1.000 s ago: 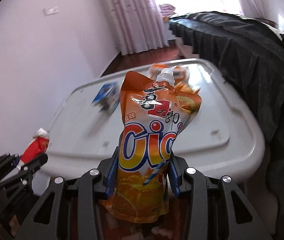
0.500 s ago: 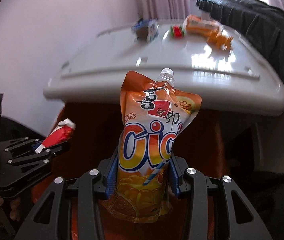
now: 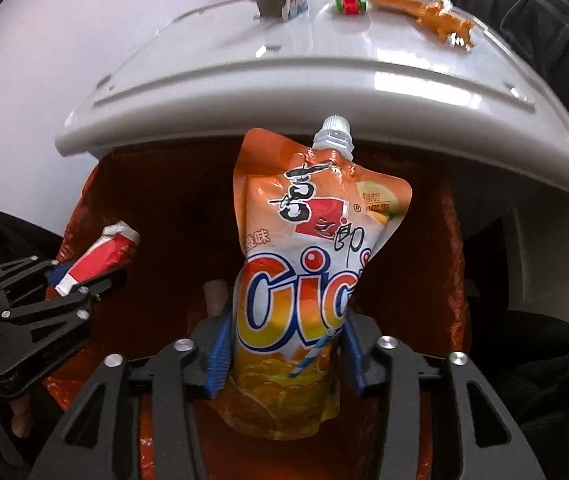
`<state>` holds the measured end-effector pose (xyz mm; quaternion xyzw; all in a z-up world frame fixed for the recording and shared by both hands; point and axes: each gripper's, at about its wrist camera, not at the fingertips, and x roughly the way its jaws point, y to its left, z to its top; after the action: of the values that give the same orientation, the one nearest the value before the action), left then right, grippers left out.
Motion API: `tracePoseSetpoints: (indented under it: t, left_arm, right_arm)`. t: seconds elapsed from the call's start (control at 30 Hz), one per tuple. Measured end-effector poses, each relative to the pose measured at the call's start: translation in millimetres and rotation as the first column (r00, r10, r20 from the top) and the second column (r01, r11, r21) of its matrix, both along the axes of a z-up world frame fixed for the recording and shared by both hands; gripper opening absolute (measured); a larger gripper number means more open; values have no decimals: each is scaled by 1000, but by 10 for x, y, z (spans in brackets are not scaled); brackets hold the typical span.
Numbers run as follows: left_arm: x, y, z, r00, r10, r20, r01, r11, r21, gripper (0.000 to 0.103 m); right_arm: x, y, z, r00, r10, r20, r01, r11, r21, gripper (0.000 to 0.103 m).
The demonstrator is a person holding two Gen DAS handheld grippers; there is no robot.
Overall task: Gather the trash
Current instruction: 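Drop the drink pouch and toothpaste tube into the bin, opening both tools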
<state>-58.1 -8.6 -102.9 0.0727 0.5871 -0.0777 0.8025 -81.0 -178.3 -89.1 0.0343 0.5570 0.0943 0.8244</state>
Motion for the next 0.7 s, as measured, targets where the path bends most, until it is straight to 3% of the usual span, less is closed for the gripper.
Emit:
tracePoseSetpoints:
  t: [0.03, 0.07, 0.47, 0.7]
  left_arm:
    - [-4, -1, -12, 1000, 4, -6, -4, 1000, 12, 67]
    - [-4, 27, -12, 1000, 9, -3, -9, 1000, 9, 74]
    - [-29, 70, 25, 1000, 22, -3, -22, 1000, -17, 74]
    - [-43, 124, 97, 999, 16, 42, -13, 996, -84, 74]
  right_arm:
    - [9, -1, -20, 1000, -6, -16, 6, 1000, -7, 67]
    - [3, -16, -32, 1000, -15, -21, 14, 1000, -17, 75]
    - [-31, -236, 137, 992, -119, 38, 117, 992, 48, 75]
    - [228, -372, 741, 975, -70, 210, 63, 997, 40, 78]
